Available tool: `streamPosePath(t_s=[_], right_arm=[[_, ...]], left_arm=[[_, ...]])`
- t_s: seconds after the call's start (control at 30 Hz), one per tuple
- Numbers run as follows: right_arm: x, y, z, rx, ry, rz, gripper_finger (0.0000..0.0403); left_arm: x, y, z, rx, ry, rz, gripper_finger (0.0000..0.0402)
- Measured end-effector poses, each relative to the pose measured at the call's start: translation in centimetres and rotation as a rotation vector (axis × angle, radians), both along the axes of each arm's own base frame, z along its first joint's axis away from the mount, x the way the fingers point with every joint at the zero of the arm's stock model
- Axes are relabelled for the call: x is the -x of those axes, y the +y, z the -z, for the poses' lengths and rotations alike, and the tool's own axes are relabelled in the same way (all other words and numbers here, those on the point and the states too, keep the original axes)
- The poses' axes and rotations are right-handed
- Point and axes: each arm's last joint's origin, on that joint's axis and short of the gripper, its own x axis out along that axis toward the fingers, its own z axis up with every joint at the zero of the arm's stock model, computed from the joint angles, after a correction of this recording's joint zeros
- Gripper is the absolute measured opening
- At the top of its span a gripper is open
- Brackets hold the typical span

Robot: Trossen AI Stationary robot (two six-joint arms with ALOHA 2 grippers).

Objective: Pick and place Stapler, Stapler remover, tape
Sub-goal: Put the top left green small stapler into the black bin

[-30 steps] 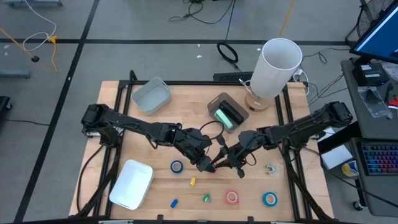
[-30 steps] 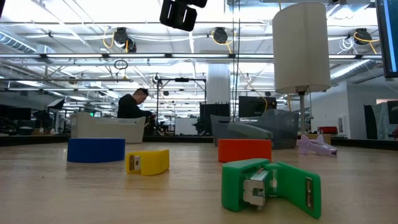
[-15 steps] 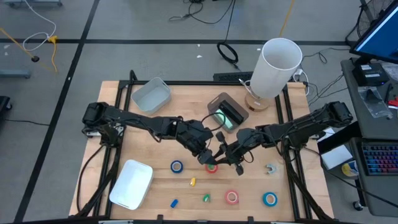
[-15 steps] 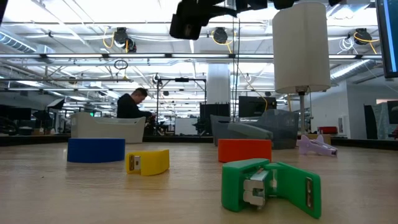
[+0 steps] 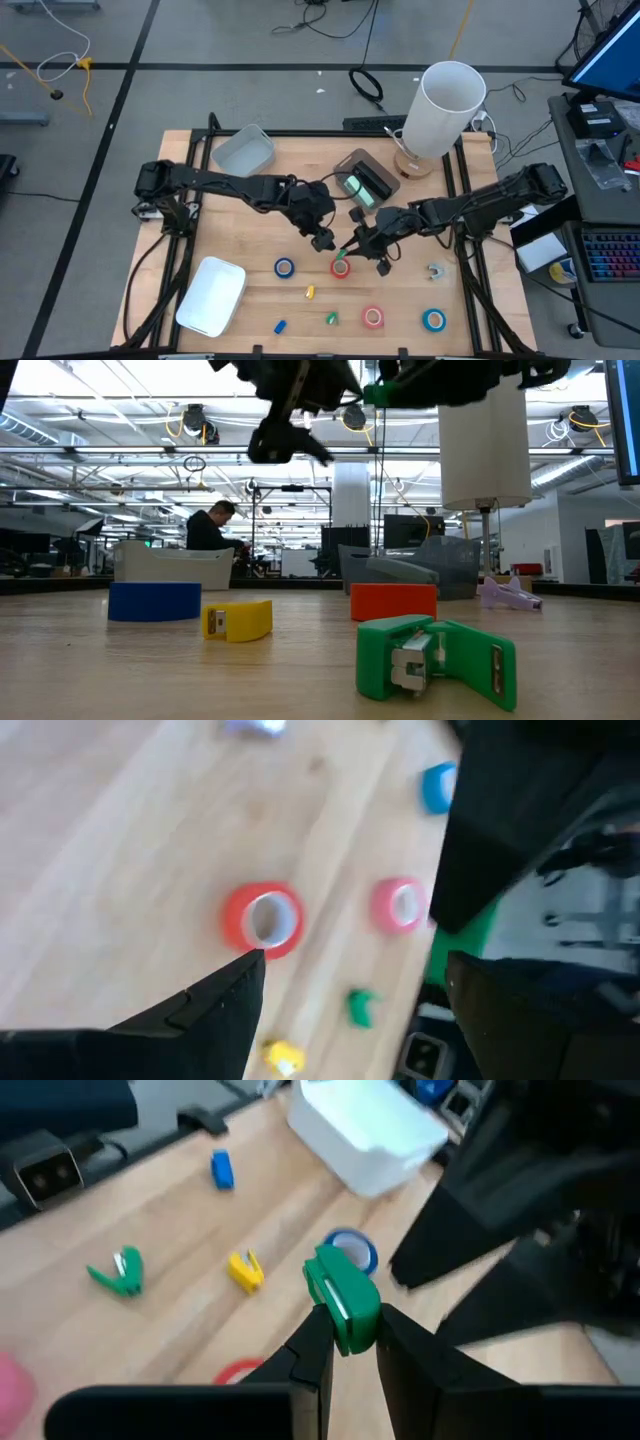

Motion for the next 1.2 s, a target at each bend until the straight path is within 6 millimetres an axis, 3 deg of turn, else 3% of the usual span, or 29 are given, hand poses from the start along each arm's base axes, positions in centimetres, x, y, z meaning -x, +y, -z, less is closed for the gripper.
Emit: streamPosePath(t_s=[0.17, 0.37, 0.63, 0.93, 1.2], right_arm=[[0.0, -1.0, 0.4, 0.023, 0.048, 0.057, 0.0053], [0.4, -3.1, 0.8, 0.181, 0.103, 0.211, 0.0054], [1.6, -7.5, 0.7, 0.340, 0.202, 0.444, 0.0054], [2.7, -13.7, 0.9, 0.275, 0.261, 0.635, 0.0054], [4.1, -16.1, 1.6, 0.218, 0.369, 0.704, 0.0054]], left_arm=[[0.5, 1.0, 0.4, -0.020, 0.057, -0.004, 0.0308], [1.4, 1.0, 1.2, -0.129, 0.177, -0.031, 0.0308], [1.9, 0.3, 1.6, -0.306, 0.225, -0.056, 0.0308], [2.0, 0.2, 1.0, -0.370, 0.186, -0.058, 0.0308], [3.2, 1.4, 0.1, -0.422, 0.148, -0.077, 0.0308]])
